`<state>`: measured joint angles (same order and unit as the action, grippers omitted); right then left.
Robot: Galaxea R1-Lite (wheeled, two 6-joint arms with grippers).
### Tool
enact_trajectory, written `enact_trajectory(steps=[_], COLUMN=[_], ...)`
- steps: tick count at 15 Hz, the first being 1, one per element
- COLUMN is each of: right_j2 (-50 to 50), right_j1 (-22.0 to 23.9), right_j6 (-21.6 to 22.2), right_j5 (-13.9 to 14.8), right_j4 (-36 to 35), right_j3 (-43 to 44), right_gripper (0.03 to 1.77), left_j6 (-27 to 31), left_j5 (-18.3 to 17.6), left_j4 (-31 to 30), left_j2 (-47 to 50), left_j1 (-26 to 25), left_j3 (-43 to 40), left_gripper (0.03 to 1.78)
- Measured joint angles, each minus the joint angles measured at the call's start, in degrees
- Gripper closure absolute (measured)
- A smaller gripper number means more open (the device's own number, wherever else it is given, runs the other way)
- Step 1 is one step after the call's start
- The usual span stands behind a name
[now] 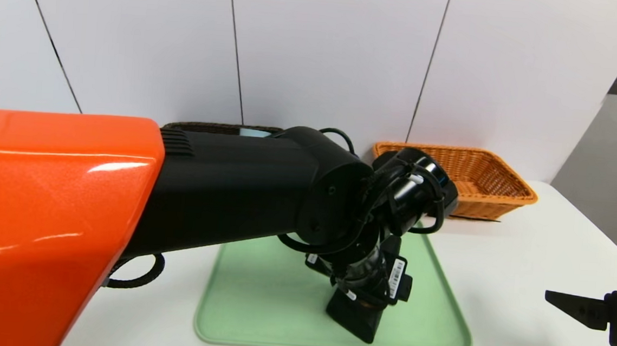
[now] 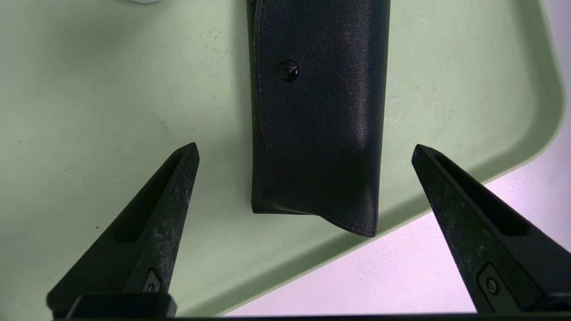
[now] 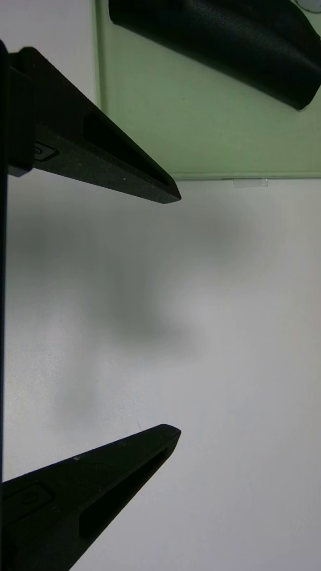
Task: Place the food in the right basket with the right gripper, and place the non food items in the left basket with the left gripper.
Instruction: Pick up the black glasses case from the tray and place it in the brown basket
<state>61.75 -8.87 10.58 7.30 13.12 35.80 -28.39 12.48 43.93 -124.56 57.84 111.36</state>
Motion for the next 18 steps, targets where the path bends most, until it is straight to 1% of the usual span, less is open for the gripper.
enact_trajectory(steps=[7, 18], right_j2=[0.0, 0.0], right_j1=[0.0, 0.0], right_j6=[0.0, 0.0], right_j5=[0.0, -0.1], right_j4=[0.0, 0.0], right_j3=[0.0, -0.1], right_gripper=[0.09, 0.09], left_j6=[0.0, 0.2], left_j5=[0.0, 0.0], left_j4=[-0.1, -0.4], left_j2=[-1.1, -3.8], left_j1=[1.1, 1.2], left_j3=[0.0, 0.2], left_gripper=[0.12, 0.12])
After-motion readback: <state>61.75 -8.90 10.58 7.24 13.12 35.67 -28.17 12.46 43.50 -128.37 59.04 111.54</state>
